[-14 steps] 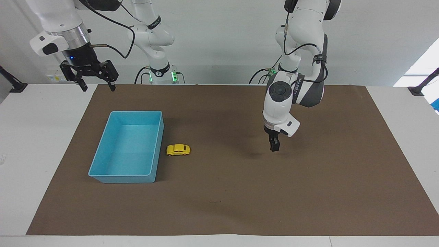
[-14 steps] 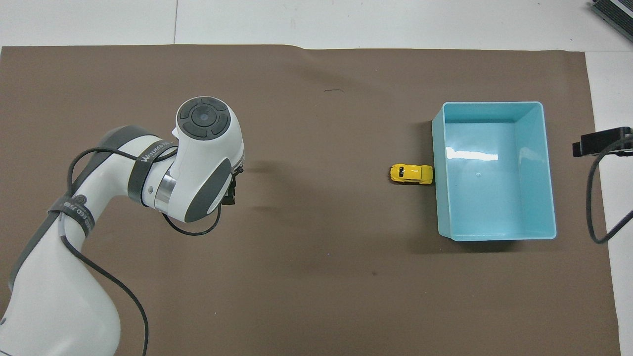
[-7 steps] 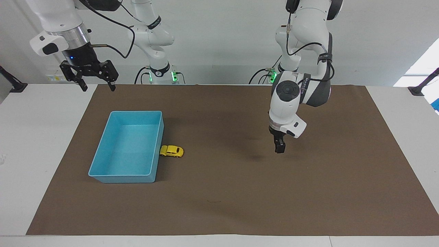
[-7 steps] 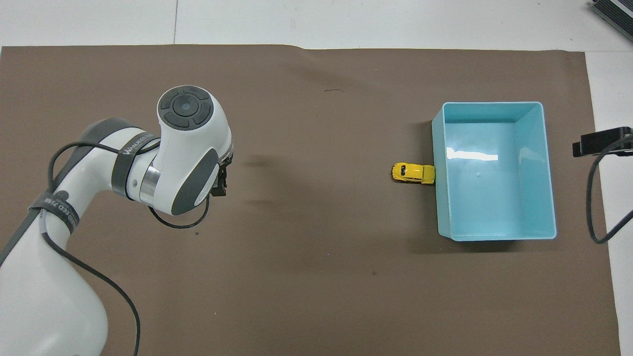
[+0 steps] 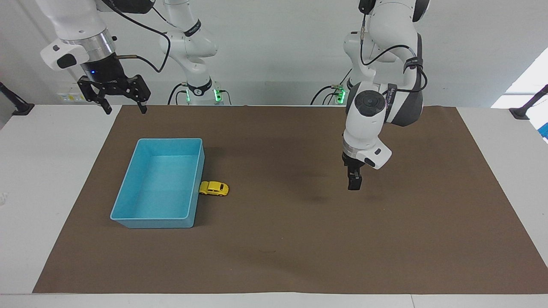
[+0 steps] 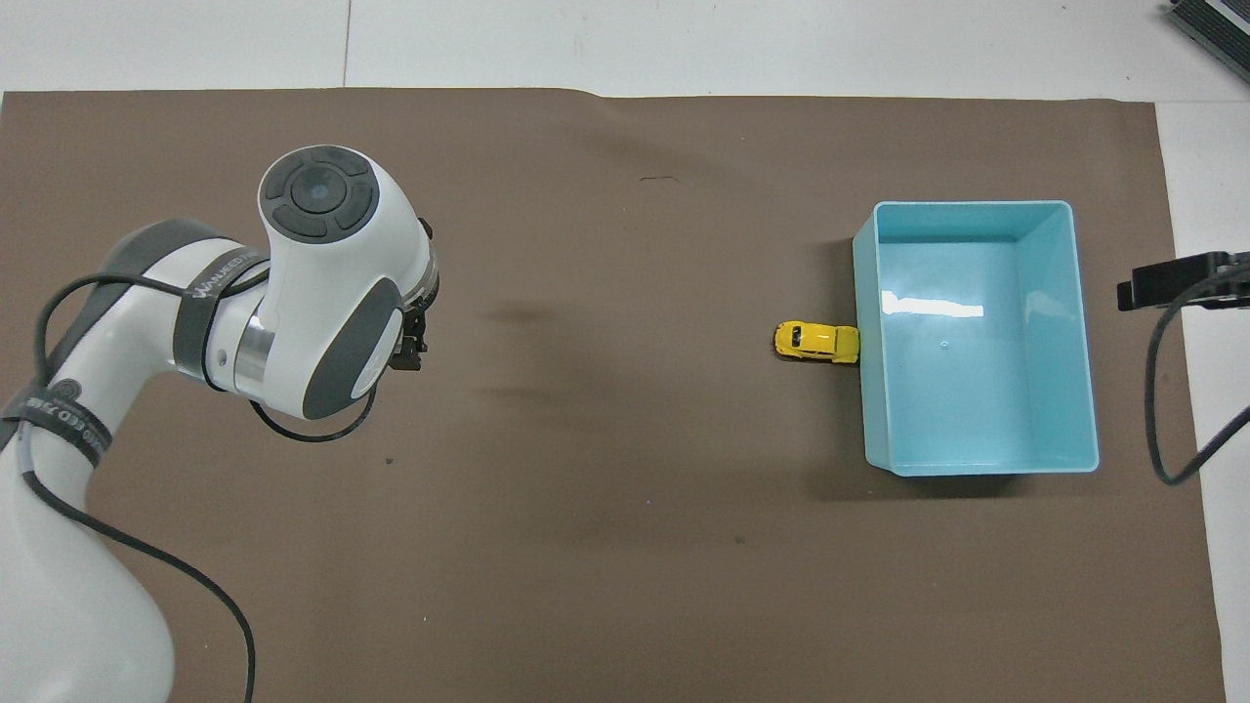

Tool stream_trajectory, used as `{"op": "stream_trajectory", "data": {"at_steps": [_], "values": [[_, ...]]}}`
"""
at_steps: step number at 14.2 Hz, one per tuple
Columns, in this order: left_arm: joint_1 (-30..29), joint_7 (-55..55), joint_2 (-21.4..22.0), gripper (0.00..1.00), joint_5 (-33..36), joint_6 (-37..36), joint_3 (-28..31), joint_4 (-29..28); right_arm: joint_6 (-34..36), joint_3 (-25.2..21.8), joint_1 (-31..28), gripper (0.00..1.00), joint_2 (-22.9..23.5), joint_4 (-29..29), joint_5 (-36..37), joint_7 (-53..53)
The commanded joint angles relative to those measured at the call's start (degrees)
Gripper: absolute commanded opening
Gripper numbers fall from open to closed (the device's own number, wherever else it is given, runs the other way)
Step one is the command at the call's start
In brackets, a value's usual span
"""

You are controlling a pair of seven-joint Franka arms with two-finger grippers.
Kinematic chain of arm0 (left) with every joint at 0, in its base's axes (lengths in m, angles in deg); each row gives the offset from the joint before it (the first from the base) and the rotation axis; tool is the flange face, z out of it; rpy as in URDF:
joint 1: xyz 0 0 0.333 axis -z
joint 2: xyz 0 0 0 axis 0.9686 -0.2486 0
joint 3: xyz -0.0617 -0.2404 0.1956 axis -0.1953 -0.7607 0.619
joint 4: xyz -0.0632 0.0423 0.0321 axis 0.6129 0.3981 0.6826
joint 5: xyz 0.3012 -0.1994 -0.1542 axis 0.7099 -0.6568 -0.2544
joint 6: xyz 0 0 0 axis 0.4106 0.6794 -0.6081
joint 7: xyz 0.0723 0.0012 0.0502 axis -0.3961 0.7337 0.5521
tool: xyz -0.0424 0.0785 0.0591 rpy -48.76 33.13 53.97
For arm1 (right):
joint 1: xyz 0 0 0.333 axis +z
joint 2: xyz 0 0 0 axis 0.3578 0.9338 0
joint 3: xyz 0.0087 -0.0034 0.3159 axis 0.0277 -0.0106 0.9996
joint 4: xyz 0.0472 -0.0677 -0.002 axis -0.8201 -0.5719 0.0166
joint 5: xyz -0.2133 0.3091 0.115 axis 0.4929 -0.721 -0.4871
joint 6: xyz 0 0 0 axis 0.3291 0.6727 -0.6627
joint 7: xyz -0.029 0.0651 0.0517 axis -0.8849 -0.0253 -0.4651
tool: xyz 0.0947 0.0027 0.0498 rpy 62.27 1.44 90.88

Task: Wind up and store yellow beetle car
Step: 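Raise the left gripper away from the mat, then retract the left gripper while the right gripper reaches toward the car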

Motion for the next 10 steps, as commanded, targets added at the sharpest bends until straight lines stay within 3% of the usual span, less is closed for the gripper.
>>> {"op": "stream_trajectory", "data": {"at_steps": [1,3,4,10], "values": [[-2.5,5.4,2.6,1.0,0.8,-1.1,-0.4,-0.3,2.4,1.4,-0.2,1.0,-0.6,0.1,-0.5,-0.4],[-5.4,12.3,5.0,1.0,0.5,-1.6,-0.5,-0.3,4.2,2.1,-0.1,1.0,-0.9,0.1,-0.6,0.2],[-6.9,16.7,5.9,1.0,0.5,-3.3,-0.9,-0.2,4.1,4.7,-0.1,1.0,-0.9,0.0,-0.4,1.7],[-10.3,33.2,7.6,1.0,-2.4,-6.5,-0.3,3.4,0.6,7.3,-0.1,1.0,-1.3,-1.9,-0.2,22.8]]}}
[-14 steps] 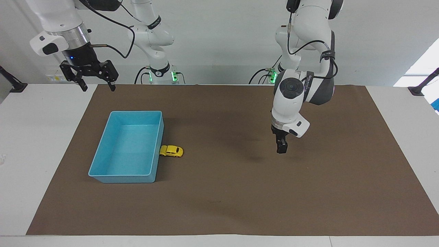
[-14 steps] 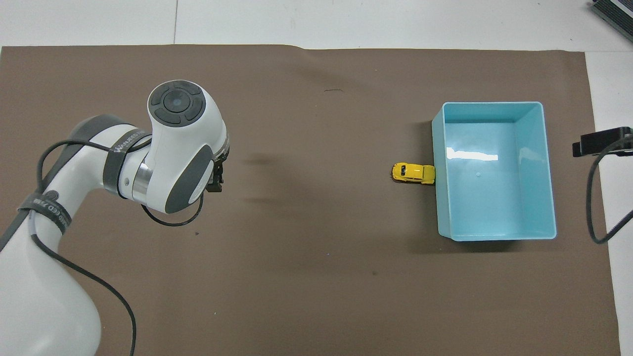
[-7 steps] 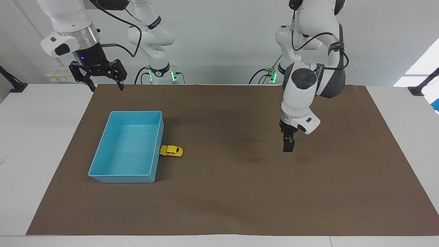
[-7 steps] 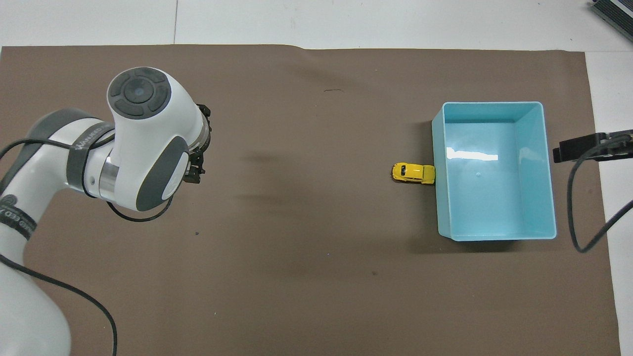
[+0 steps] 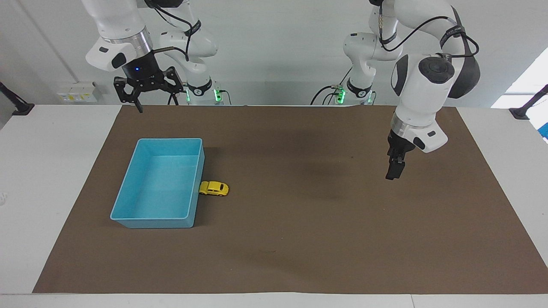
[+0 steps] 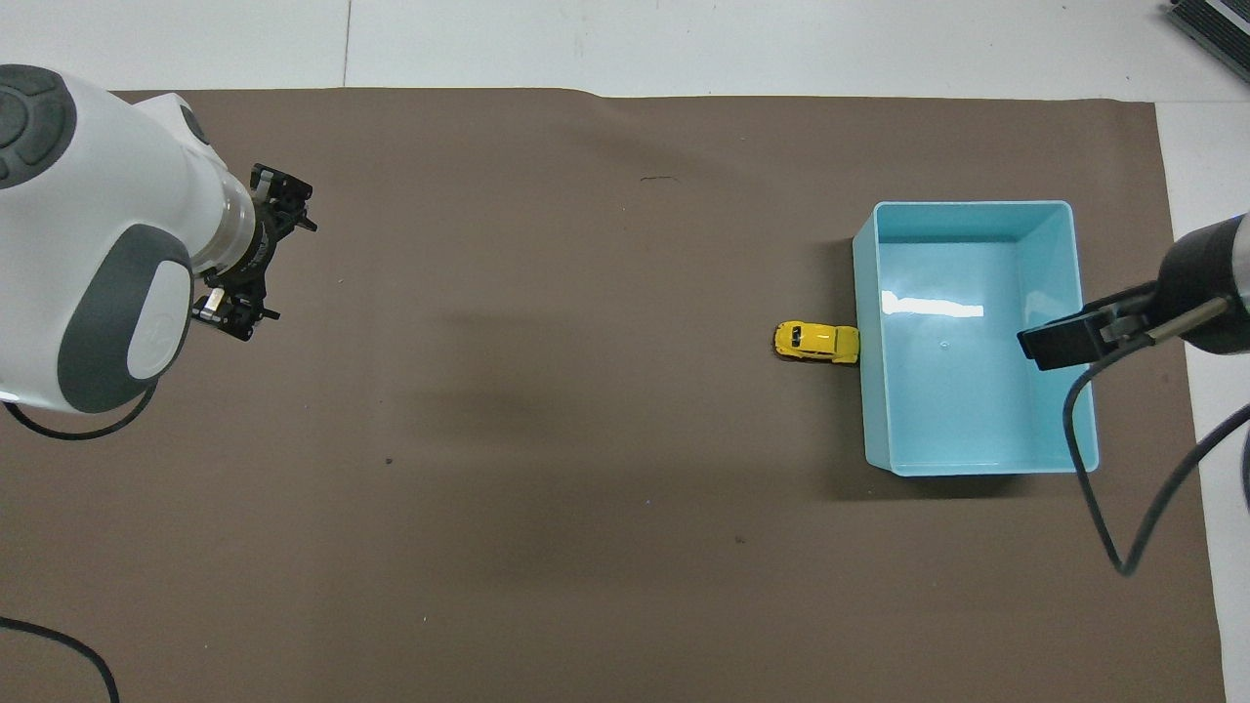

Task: Wind up and store yellow beetle car
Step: 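Retract the left gripper while the right gripper reaches toward the car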

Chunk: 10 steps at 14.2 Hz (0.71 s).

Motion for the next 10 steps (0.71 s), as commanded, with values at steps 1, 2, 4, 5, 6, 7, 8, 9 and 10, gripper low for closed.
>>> {"op": "stream_trajectory", "data": {"at_steps": [1,2,4,5,6,7,8,9,10], "values": [[-2.2,8.9,0.7,1.0,-1.0,-1.6,-0.4,1.3,-2.9,1.0,-0.6,1.0,-0.7,-2.6,-0.3,12.0],[-3.3,11.6,1.4,1.0,-1.1,-1.7,-0.4,1.3,-3.1,1.9,-0.7,1.0,-0.5,-3.3,-0.3,15.0],[-4.9,18.9,2.3,1.0,-1.1,-2.6,-0.4,1.3,-4.4,3.4,-0.7,1.0,0.2,-4.0,-0.3,20.3],[-5.4,22.6,2.8,1.0,-1.1,-2.6,-0.4,1.2,-5.2,4.1,-0.6,1.0,0.2,-4.7,-0.3,23.3],[-5.5,26.2,3.1,1.0,-1.1,-2.6,-0.4,1.1,-6.0,4.2,-0.6,1.0,1.0,-5.3,-0.3,26.9],[-5.6,29.6,3.1,1.0,-1.1,-2.6,-0.3,1.1,-6.1,4.4,-0.6,1.0,2.2,-5.3,-0.3,30.2],[-5.6,32.9,3.2,1.0,-1.1,-2.6,-0.3,1.1,-6.6,5.2,-0.7,1.0,3.3,-5.3,-0.4,32.8],[-5.9,36.5,3.2,1.0,-1.1,-2.6,-0.3,1.1,-7.6,5.3,-0.7,1.0,4.0,-5.4,-0.3,35.2],[-6.7,39.9,3.4,1.0,-1.1,-2.6,-0.4,1.0,-7.9,5.4,-0.7,1.0,5.2,-5.3,-0.1,38.5]]}}
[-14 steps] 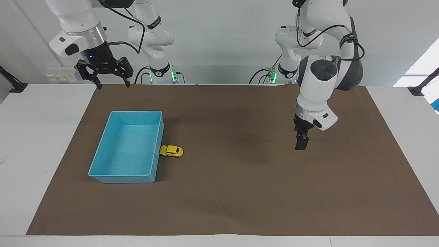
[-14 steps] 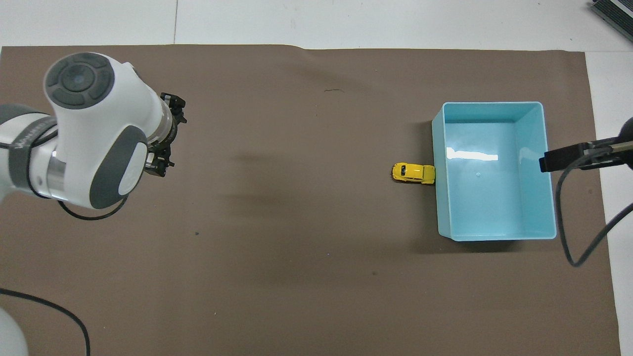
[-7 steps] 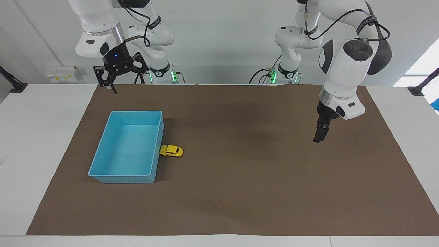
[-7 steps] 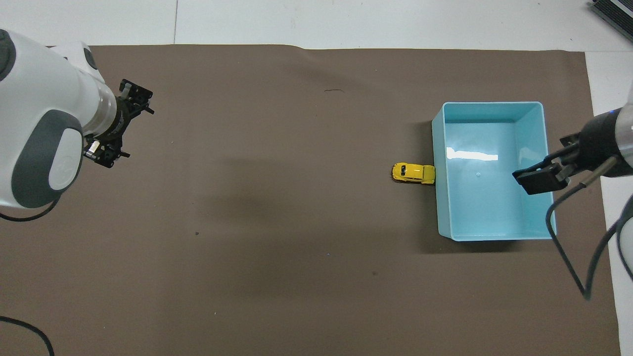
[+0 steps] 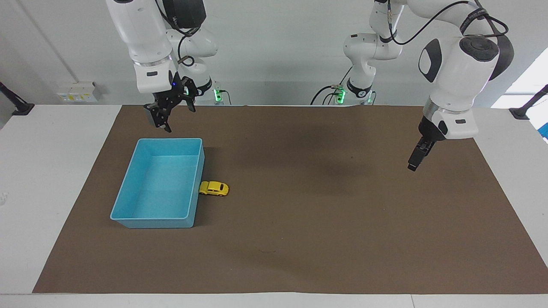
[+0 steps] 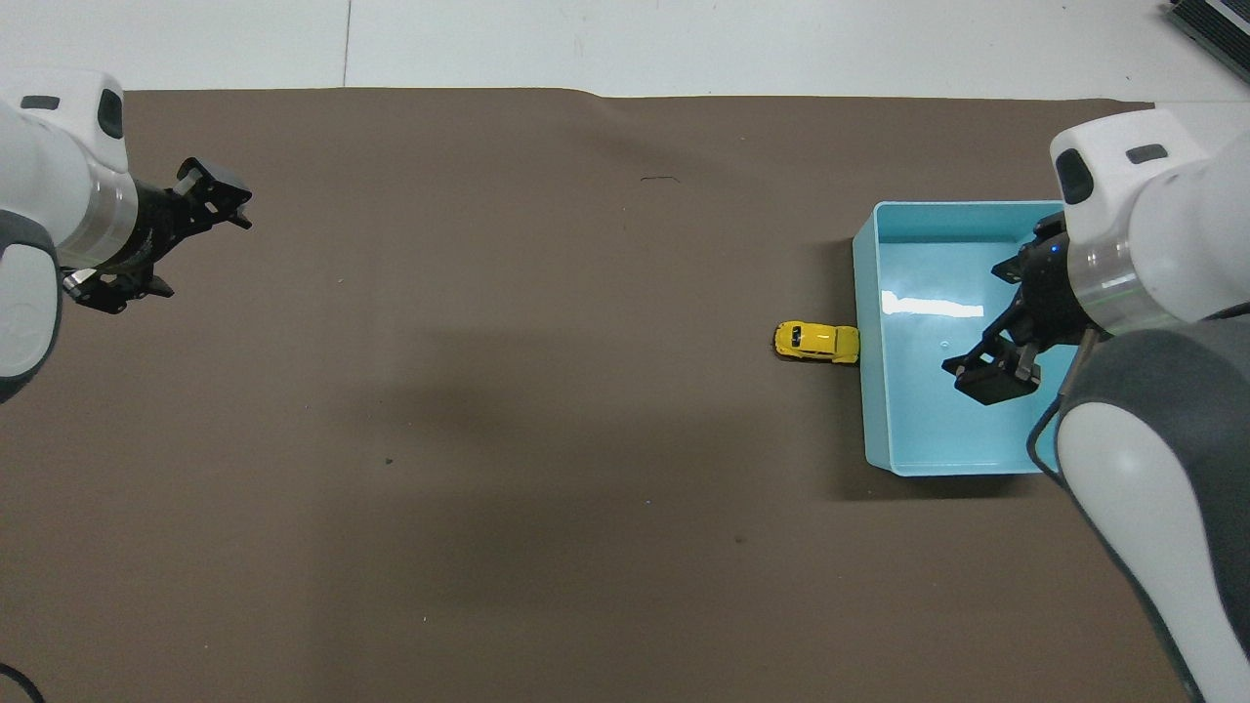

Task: Wind up and store yellow beetle car
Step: 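Retract the left gripper while the right gripper reaches toward the car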

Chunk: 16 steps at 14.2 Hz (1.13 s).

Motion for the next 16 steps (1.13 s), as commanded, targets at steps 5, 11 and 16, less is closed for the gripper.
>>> {"op": "stream_trajectory", "data": {"at_steps": [5,11,16], "values": [[-3.6,27.3,2.4,1.0,-2.4,-3.6,-0.3,-0.1,-4.8,1.3,1.4,1.0,6.4,0.2,1.1,14.6],[-7.1,46.1,4.5,1.0,-2.5,-8.5,-0.3,0.0,-7.6,1.4,3.6,1.0,9.6,-0.6,3.7,16.1],[-10.6,51.2,10.1,1.0,-4.1,-11.9,-0.3,-0.4,-12.1,1.3,3.1,1.0,11.7,-3.3,3.8,20.0]]}}
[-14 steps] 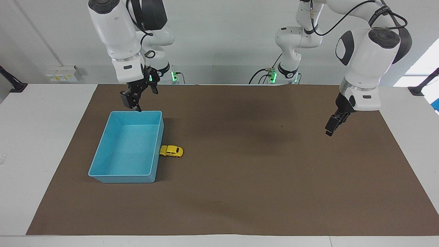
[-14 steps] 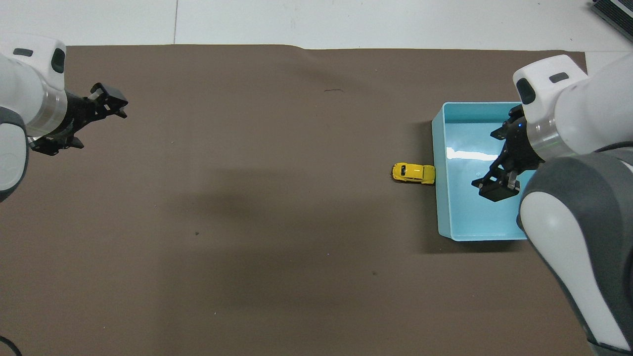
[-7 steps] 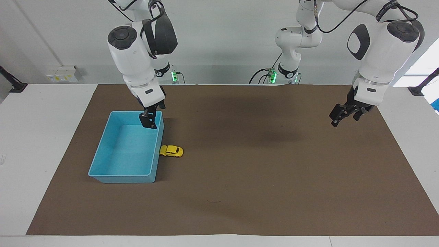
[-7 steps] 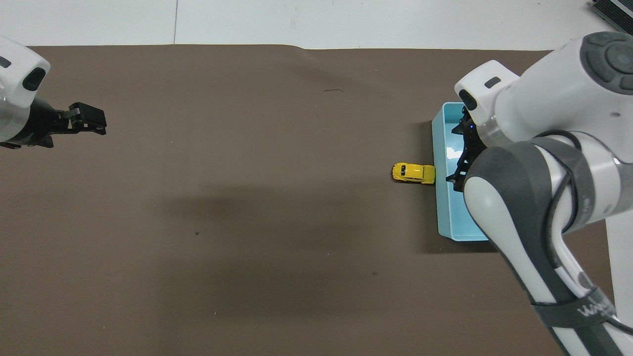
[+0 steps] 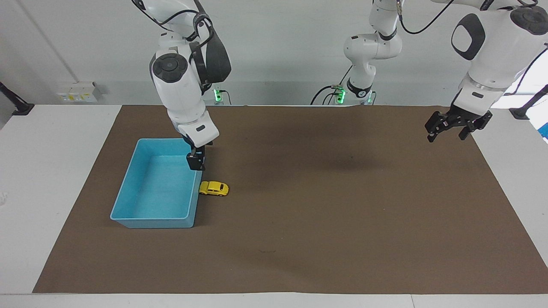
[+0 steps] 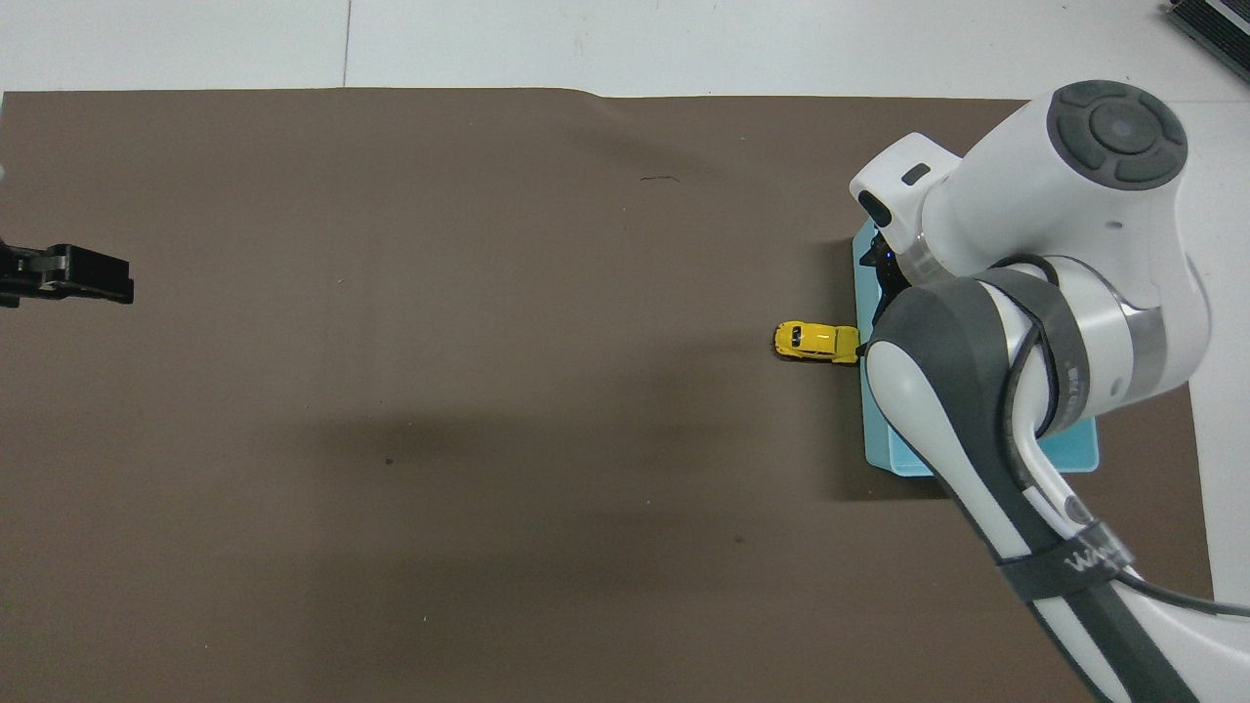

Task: Wind up and store yellow beetle car
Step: 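Grasp the yellow car beside the box with the right gripper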

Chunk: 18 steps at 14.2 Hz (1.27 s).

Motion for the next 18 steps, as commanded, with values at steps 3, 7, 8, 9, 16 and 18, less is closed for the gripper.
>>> {"op": "stream_trajectory", "data": {"at_steps": [3,7,8,9,16,18], "values": [[-3.2,3.7,4.5,1.0,-2.5,-4.0,-0.5,0.3,-6.8,0.6,-1.1,1.0,2.6,-3.9,1.1,2.7],[-2.6,3.7,5.8,1.0,-2.6,-7.7,-1.4,1.7,-9.5,0.6,-1.6,1.0,5.9,-4.8,1.5,4.9],[-2.6,3.6,6.0,1.0,-2.6,-7.8,-1.4,1.8,-11.3,0.6,-1.5,1.0,6.5,-5.5,1.9,4.8],[-2.5,3.5,6.0,1.0,-2.6,-8.0,-1.4,1.9,-13.6,0.6,-1.6,1.0,7.5,-6.5,2.2,4.9],[-2.4,2.5,6.3,1.0,-5.9,-9.7,-1.3,3.6,-19.0,0.5,-1.8,1.0,7.8,-11.2,2.2,4.9],[-2.5,2.5,6.4,1.0,-5.9,-10.2,-1.4,3.4,-22.0,0.6,-1.8,1.0,7.6,-13.5,2.2,4.7]]}}
